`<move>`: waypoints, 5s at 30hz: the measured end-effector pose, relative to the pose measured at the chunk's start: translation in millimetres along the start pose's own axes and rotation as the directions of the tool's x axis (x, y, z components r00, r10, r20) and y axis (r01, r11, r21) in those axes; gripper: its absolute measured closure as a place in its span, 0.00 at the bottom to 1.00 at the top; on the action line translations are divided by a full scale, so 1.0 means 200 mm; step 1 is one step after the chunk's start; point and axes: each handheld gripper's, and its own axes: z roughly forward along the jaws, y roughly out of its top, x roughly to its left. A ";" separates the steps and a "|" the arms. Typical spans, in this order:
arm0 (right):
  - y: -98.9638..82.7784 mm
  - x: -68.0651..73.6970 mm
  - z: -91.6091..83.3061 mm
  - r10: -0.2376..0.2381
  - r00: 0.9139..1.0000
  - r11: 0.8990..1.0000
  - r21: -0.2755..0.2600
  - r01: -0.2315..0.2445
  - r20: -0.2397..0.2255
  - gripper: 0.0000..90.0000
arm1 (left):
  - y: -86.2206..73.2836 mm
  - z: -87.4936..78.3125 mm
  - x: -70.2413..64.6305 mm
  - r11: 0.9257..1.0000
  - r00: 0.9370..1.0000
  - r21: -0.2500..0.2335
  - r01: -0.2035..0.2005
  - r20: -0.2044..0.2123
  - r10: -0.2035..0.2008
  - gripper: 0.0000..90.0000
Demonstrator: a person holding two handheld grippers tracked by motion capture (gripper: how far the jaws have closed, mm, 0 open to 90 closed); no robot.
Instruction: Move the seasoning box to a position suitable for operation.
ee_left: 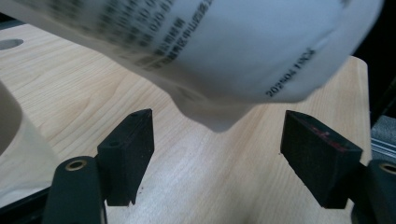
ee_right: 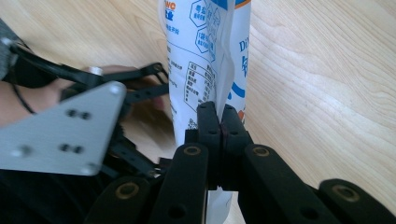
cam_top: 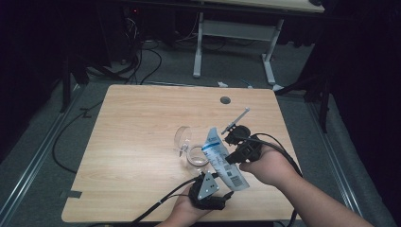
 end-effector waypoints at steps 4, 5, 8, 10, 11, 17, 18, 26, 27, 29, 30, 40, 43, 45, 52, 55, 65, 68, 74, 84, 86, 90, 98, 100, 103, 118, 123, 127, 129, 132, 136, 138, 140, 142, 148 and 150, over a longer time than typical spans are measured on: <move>0.01 0.01 0.00 -0.020 1.000 1.000 -0.007 0.020 -0.009 1.00 | 0.02 0.01 -0.01 1.000 1.000 -0.018 0.008 -0.009 -0.009 0.31; 0.01 0.02 0.00 -0.013 1.000 1.000 0.000 0.013 -0.009 1.00 | 0.03 0.01 -0.01 1.000 1.000 -0.025 0.009 -0.010 -0.009 0.32; 0.01 0.02 0.01 -0.004 1.000 1.000 0.005 0.004 -0.011 1.00 | 0.03 0.00 -0.03 1.000 0.999 -0.020 -0.017 -0.028 0.017 0.36; 0.01 0.02 0.02 -0.017 1.000 1.000 0.005 0.017 -0.011 1.00 | 0.03 -0.01 -0.04 0.999 0.998 -0.019 -0.036 -0.046 0.035 0.41; 0.01 0.02 0.02 -0.021 1.000 1.000 0.003 0.021 -0.009 1.00 | 0.03 -0.01 -0.05 0.999 0.997 -0.018 -0.046 -0.055 0.045 0.44; 0.03 0.03 0.01 -0.026 1.000 1.000 -0.002 0.026 0.000 1.00 | 0.04 -0.04 -0.07 0.998 0.994 -0.018 -0.058 -0.093 0.056 0.51; 0.03 0.03 0.01 -0.037 0.999 0.999 -0.004 0.037 0.004 1.00 | 0.04 -0.05 -0.07 0.998 0.993 -0.018 -0.057 -0.101 0.054 0.52; 0.04 0.02 0.03 -0.058 0.998 0.998 -0.003 0.058 0.016 1.00 | 0.04 -0.07 -0.08 0.999 0.994 -0.028 -0.031 -0.103 0.028 0.55; 0.05 0.02 0.04 -0.062 0.998 0.998 -0.003 0.062 0.018 1.00 | 0.03 -0.07 -0.08 0.999 0.994 -0.027 -0.031 -0.102 0.028 0.55; 0.05 0.03 0.05 -0.070 0.997 0.998 0.003 0.070 0.019 1.00 | 0.02 -0.07 -0.08 0.999 0.994 -0.026 -0.029 -0.103 0.026 0.54; 0.06 0.03 0.06 -0.084 0.996 0.996 0.004 0.084 0.017 1.00 | 0.02 -0.07 -0.08 0.999 0.995 -0.026 -0.026 -0.101 0.023 0.53; 0.11 0.08 0.07 -0.127 0.992 0.992 0.020 0.127 0.014 1.00 | 0.00 -0.10 -0.06 0.999 0.996 -0.043 -0.019 -0.088 0.015 0.48; 0.12 0.09 0.06 -0.135 0.991 0.991 0.022 0.135 0.022 1.00 | -0.01 -0.11 -0.05 0.998 0.996 -0.053 -0.022 -0.091 0.017 0.48; 0.12 0.09 0.06 -0.143 0.989 0.990 0.024 0.142 0.027 1.00 | -0.01 -0.12 -0.05 0.998 0.996 -0.057 -0.024 -0.092 0.019 0.49; 0.13 0.09 0.06 -0.151 0.988 0.988 0.030 0.150 0.039 1.00 | 0.00 -0.13 -0.07 0.998 0.992 -0.051 -0.027 -0.123 0.020 0.58; 0.14 0.08 0.07 -0.151 0.988 0.988 0.028 0.150 0.044 1.00 | 0.01 -0.13 -0.08 0.999 0.987 -0.037 -0.028 -0.159 0.022 0.58; 0.16 0.08 0.09 -0.165 0.984 0.986 0.022 0.163 0.065 1.00 | 0.03 -0.14 -0.10 0.998 0.990 -0.053 -0.025 -0.143 0.017 0.57; 0.16 0.08 0.09 -0.166 0.984 0.986 0.019 0.165 0.068 1.00 | 0.03 -0.14 -0.11 0.997 0.990 -0.063 -0.033 -0.141 0.024 0.58; 0.17 0.08 0.09 -0.168 0.983 0.986 0.016 0.168 0.068 1.00 | 0.04 -0.13 -0.13 0.996 0.988 -0.064 -0.058 -0.144 0.048 0.60; 0.18 0.07 0.08 -0.155 0.985 0.988 0.000 0.155 0.076 1.00 | 0.04 -0.12 -0.11 0.997 0.989 -0.061 -0.039 -0.148 0.030 0.61; 0.18 0.07 0.08 -0.152 0.985 0.988 0.002 0.153 0.078 1.00 | 0.03 -0.12 -0.10 0.997 0.989 -0.060 -0.037 -0.146 0.028 0.62; 0.18 0.07 0.07 -0.146 0.986 0.989 0.001 0.146 0.080 1.00 | 0.04 -0.12 -0.10 0.997 0.990 -0.064 -0.031 -0.137 0.022 0.62; 0.19 0.07 0.06 -0.147 0.986 0.989 0.002 0.147 0.078 1.00 | 0.05 -0.12 -0.09 0.997 0.990 -0.064 -0.036 -0.136 0.027 0.63; 0.19 0.07 0.06 -0.144 0.986 0.989 0.001 0.145 0.079 1.00 | 0.06 -0.12 -0.09 0.997 0.991 -0.065 -0.032 -0.131 0.023 0.64; 0.20 0.07 0.06 -0.144 0.986 0.989 0.006 0.144 0.081 1.00 | 0.06 -0.11 -0.09 0.997 0.991 -0.065 -0.033 -0.130 0.025 0.64; 0.23 0.06 0.04 -0.143 0.986 0.990 0.001 0.143 0.086 1.00 | 0.10 -0.10 -0.07 0.997 0.994 -0.078 -0.022 -0.113 0.013 0.64; 0.24 0.07 0.04 -0.145 0.985 0.989 0.001 0.145 0.090 1.00 | 0.11 -0.10 -0.07 0.996 0.994 -0.081 -0.021 -0.112 0.012 0.64; 0.24 0.07 0.03 -0.148 0.985 0.989 -0.004 0.149 0.093 1.00 | 0.11 -0.10 -0.07 0.996 0.993 -0.083 -0.024 -0.115 0.014 0.64; 0.24 0.07 0.03 -0.149 0.984 0.989 -0.002 0.150 0.094 1.00 | 0.12 -0.10 -0.07 0.996 0.993 -0.084 -0.022 -0.115 0.013 0.64; 0.24 0.07 0.02 -0.151 0.984 0.988 -0.005 0.152 0.094 1.00 | 0.12 -0.09 -0.07 0.996 0.993 -0.083 -0.025 -0.114 0.015 0.64; 0.24 0.07 0.03 -0.151 0.985 0.988 -0.001 0.152 0.088 1.00 | 0.12 -0.09 -0.07 0.996 0.993 -0.081 -0.027 -0.113 0.018 0.64; 0.24 0.07 0.03 -0.151 0.985 0.988 0.001 0.151 0.087 1.00 | 0.12 -0.08 -0.07 0.997 0.993 -0.078 -0.028 -0.113 0.019 0.64; 0.24 0.07 0.03 -0.153 0.985 0.988 0.003 0.153 0.085 1.00 | 0.12 -0.08 -0.07 0.997 0.993 -0.077 -0.029 -0.114 0.020 0.64; 0.24 0.07 0.03 -0.151 0.985 0.988 0.002 0.151 0.085 1.00 | 0.12 -0.08 -0.07 0.997 0.994 -0.077 -0.028 -0.110 0.019 0.65; 0.24 0.07 0.03 -0.142 0.987 0.990 0.004 0.142 0.074 1.00 | 0.12 -0.07 -0.07 0.996 0.994 -0.080 -0.029 -0.108 0.020 0.65; 0.24 0.07 0.03 -0.141 0.987 0.990 0.005 0.141 0.074 1.00 | 0.12 -0.07 -0.07 0.996 0.994 -0.080 -0.030 -0.108 0.021 0.65</move>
